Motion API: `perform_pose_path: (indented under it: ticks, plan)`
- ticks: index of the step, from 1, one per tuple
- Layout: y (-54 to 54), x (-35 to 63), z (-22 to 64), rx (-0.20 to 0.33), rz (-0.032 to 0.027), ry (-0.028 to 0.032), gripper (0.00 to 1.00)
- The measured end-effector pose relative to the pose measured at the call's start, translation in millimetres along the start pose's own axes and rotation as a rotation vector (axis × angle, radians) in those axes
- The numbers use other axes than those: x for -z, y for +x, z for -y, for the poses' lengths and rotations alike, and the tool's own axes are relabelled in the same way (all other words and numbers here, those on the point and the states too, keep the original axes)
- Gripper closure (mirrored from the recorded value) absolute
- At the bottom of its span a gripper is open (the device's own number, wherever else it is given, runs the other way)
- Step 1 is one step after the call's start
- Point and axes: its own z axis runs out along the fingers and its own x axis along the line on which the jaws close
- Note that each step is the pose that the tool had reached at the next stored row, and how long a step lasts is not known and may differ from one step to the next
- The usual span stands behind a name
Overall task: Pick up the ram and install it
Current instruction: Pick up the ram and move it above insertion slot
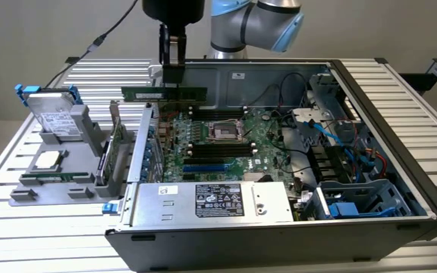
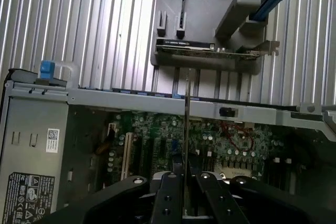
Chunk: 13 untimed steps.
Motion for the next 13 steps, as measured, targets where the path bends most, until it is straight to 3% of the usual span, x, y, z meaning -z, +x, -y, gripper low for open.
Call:
perform_pose_path:
  ticks: [13]
  plan:
    - [-14.0, 2.6, 52.1, 0.000, 0.0002, -0.0019, 0.85]
